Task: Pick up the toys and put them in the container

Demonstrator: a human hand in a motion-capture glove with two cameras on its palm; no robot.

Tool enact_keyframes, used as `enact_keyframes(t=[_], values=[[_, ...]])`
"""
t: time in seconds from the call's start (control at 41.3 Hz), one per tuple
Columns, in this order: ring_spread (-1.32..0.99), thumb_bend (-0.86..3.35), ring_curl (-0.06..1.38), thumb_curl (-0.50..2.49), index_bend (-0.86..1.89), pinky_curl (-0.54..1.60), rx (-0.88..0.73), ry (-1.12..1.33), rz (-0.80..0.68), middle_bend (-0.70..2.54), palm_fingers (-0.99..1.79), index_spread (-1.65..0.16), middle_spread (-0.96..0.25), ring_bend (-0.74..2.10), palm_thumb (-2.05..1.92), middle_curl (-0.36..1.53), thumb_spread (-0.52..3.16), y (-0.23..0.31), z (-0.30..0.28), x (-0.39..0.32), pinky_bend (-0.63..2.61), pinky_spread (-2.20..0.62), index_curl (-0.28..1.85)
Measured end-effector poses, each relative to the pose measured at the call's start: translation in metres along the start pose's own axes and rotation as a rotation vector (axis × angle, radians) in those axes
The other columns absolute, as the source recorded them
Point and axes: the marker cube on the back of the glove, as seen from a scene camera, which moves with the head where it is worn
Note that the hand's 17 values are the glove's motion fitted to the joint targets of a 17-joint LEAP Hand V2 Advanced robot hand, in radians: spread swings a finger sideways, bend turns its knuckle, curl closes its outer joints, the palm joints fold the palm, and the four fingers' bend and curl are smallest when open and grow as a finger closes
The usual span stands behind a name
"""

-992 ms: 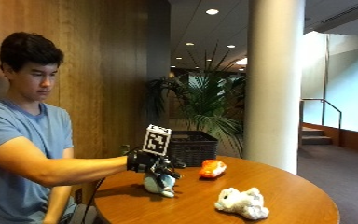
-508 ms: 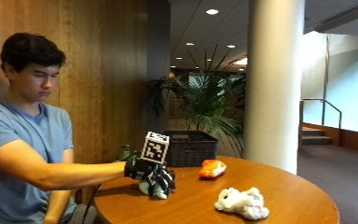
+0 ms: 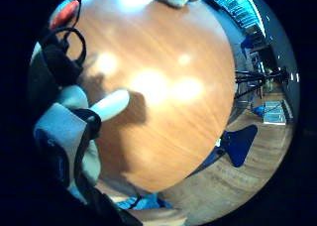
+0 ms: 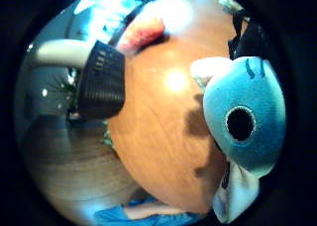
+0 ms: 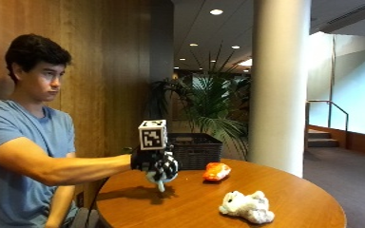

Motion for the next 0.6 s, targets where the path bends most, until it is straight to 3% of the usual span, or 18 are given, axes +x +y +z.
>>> enact_keyframes(t=[0.145,0.314,0.484,0.605], values=[[-0.37,0.30,0.48,0.59,0.43,0.34,0.038,0.022,-0.141,0.50,0.90,-0.35,-0.25,1.05,0.76,0.32,1.02,-0.014,-0.073,-0.008,1.13,-0.37,0.28],[-0.41,0.28,0.49,0.65,0.43,0.36,0.126,0.174,-0.166,0.50,0.90,-0.35,-0.31,1.03,0.77,0.36,0.92,-0.037,-0.139,-0.050,1.12,-0.39,0.32],[-0.44,0.26,0.49,0.70,0.41,0.37,0.171,0.117,-0.114,0.50,0.90,-0.35,-0.35,1.03,0.78,0.38,0.84,-0.063,-0.194,-0.104,1.11,-0.40,0.34],[-0.45,0.24,0.50,0.74,0.38,0.38,0.192,-0.059,-0.179,0.49,0.89,-0.35,-0.37,1.03,0.78,0.40,0.80,-0.075,-0.217,-0.167,1.11,-0.40,0.36]])
